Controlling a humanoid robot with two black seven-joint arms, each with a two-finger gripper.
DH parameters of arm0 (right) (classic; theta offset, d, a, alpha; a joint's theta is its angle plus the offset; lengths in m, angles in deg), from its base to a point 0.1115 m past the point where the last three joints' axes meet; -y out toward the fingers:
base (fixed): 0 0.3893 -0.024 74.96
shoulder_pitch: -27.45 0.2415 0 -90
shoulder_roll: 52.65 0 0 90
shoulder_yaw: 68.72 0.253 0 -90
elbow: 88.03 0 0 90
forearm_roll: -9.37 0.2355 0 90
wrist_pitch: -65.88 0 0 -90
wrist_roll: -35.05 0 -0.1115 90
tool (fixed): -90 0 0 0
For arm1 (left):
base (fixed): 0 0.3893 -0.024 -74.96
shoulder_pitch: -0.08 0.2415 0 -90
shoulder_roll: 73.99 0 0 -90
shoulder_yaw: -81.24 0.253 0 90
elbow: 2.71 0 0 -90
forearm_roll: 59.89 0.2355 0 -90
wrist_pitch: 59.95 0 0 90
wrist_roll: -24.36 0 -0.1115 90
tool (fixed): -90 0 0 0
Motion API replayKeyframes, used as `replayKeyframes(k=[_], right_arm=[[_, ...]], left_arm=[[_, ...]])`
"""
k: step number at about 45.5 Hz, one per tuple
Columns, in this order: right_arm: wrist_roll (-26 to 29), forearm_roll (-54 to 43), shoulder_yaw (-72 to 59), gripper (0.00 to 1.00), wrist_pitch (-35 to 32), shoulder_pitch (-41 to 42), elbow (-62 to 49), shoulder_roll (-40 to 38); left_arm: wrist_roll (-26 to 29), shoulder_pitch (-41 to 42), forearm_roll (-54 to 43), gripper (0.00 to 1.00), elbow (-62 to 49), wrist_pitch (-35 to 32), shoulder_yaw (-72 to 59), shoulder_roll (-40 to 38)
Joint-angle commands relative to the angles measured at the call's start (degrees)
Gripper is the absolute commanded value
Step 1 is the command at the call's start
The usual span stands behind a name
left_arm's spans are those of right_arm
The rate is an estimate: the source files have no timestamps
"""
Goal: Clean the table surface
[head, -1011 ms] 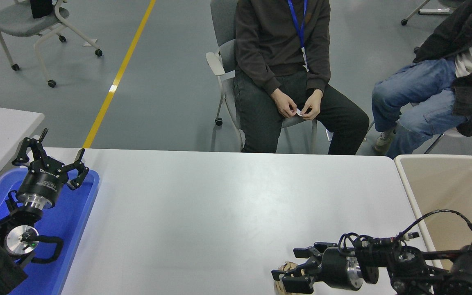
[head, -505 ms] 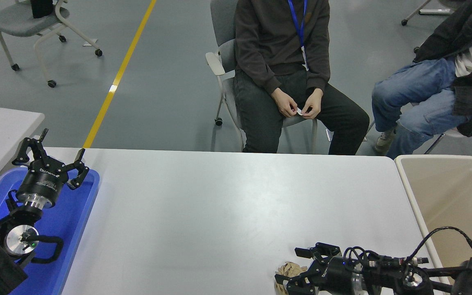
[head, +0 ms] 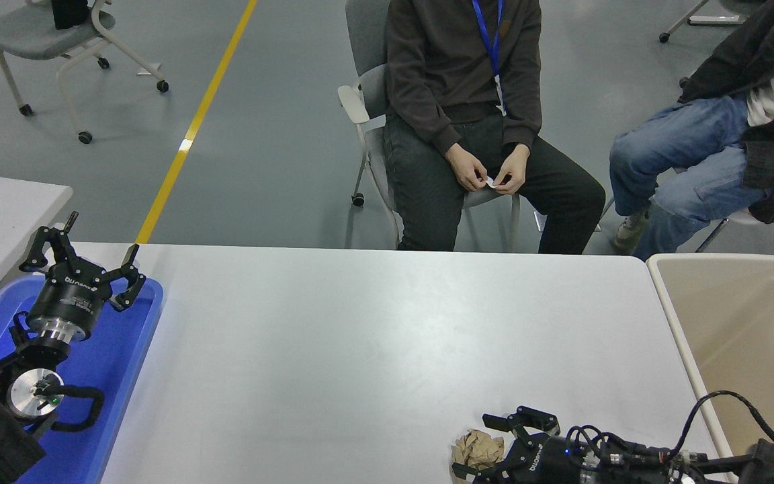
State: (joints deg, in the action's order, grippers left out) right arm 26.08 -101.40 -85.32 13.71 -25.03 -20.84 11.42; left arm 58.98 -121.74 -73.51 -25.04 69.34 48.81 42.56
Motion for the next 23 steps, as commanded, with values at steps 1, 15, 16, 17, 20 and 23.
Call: replayKeyframes(k=[1,15,16,17,20,23], right_arm=[[-2.4,-0.5,-0.9,0.98,3.3,-0.5,-3.6,2.1],[-10.0,1.3,-1.4,0.98,3.0,-1.9,-6.9,2.9],[-10.0,1.2,-1.2,0.98,3.0,-2.1,-7.4,2.9],[-10.0,1.2,-0.5,0.98,3.2,-2.3,-8.3,3.0],[-10.0,1.3,0.1,0.97,3.7,-2.5,-10.1,4.0],[-9.9,1.3,0.4,0.96,4.0,-2.4,-11.5,5.3]], left_arm=[[-0.1,0.0,0.0,1.0,0.0,0.0,0.0,0.0],[0.0,0.0,0.0,1.0,0.0,0.0,0.0,0.0],[-0.1,0.0,0.0,1.0,0.0,0.0,0.0,0.0],[0.0,0.0,0.0,1.0,0.0,0.0,0.0,0.0],[0.0,0.0,0.0,1.0,0.0,0.0,0.0,0.0],[0.0,0.0,0.0,1.0,0.0,0.0,0.0,0.0]])
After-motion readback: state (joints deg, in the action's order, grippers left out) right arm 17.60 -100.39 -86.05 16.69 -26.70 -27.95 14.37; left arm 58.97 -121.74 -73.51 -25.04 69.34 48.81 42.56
